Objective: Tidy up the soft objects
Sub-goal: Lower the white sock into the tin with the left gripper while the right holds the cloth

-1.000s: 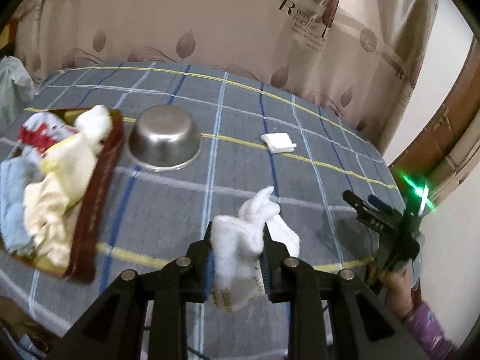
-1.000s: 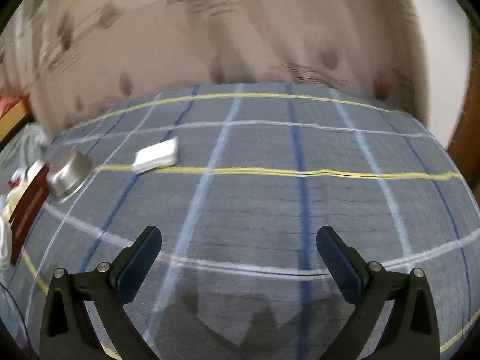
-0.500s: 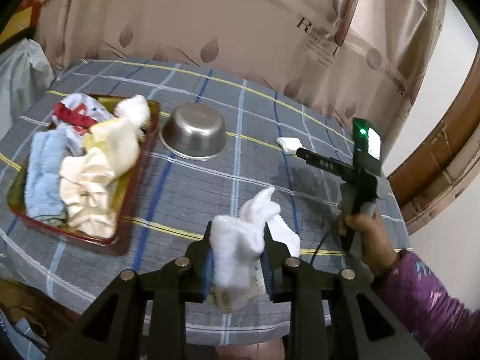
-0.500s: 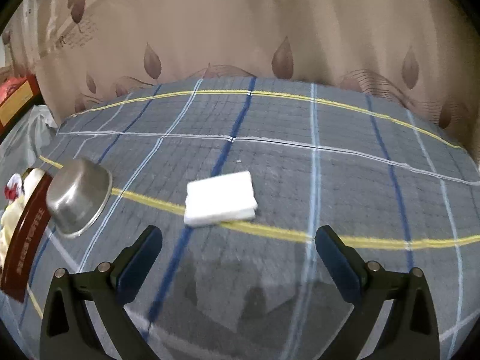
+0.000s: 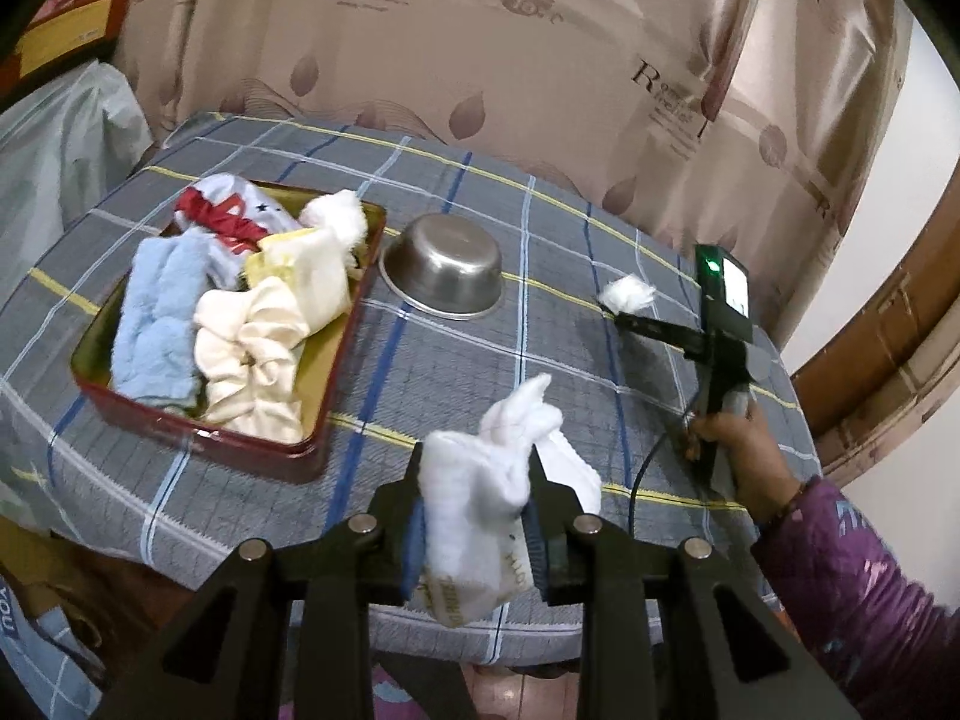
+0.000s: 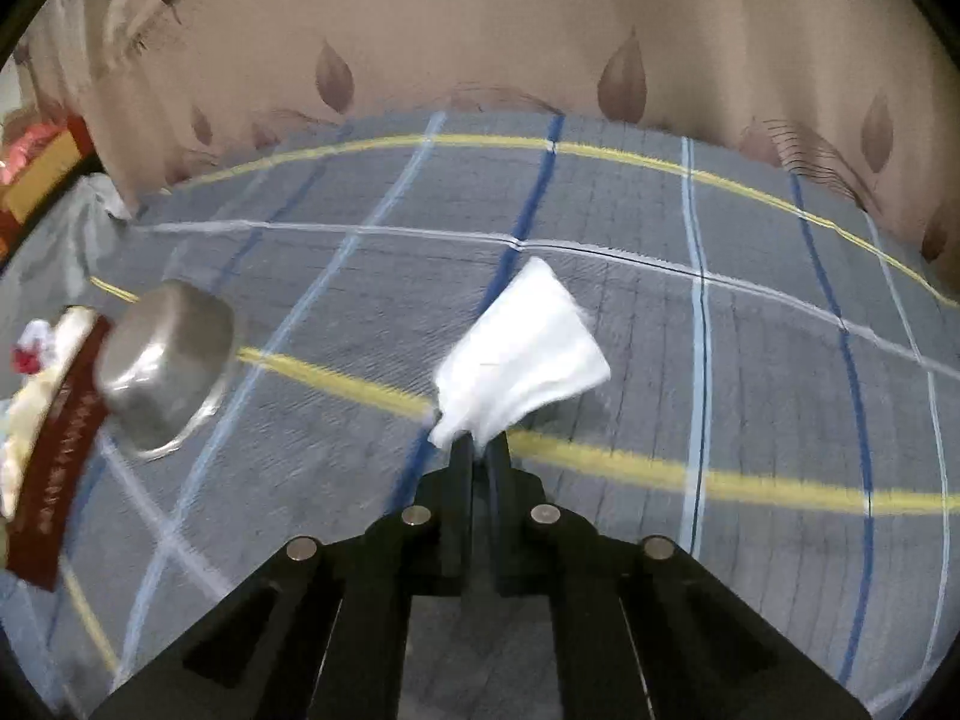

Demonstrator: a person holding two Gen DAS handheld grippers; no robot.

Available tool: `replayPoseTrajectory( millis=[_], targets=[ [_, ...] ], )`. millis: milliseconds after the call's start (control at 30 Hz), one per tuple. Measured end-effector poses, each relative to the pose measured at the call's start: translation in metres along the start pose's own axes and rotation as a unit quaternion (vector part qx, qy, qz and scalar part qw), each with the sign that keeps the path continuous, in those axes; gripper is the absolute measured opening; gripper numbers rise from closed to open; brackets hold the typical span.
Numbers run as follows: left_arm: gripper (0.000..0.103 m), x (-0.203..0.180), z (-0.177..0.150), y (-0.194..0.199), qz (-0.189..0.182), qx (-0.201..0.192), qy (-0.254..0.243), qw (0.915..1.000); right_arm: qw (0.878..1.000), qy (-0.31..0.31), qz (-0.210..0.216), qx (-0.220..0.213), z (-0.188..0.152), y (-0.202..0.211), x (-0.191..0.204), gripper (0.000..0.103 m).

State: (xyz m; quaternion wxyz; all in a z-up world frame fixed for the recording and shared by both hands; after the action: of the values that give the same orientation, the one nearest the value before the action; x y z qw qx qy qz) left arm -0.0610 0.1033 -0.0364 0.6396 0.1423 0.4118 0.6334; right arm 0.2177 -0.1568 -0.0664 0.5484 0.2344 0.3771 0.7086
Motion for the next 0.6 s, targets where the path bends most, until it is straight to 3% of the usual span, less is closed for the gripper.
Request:
replayPoseTrajectory(
  millis=[267, 600],
  targets=[
    [0.028, 0.011, -0.010, 0.021, 0.015, -0.013, 0.004, 0.9998, 0.996, -0.036, 0.065, -0.043, -0.060, 0.063, 0.032, 0.005],
    [0.028, 0.018, -0.016, 0.043, 0.014, -0.029, 0.012, 0.9994, 0.996, -0.005, 0.070, -0.057, -0.080, 0.097, 0.051, 0.005]
  ],
)
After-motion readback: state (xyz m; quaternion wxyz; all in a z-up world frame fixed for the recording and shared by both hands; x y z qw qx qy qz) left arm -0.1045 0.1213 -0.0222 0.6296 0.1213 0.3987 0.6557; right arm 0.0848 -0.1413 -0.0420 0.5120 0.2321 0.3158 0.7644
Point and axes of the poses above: each gripper's, at about its wrist camera, not at the fingertips, and y roughly against the way its jaws point, x to its left, z to its top, the point moved 3 cm from there along -y, roughly the way its jaws point, and after that the axes turned 3 degrees about -x, right-handed, at the moved point
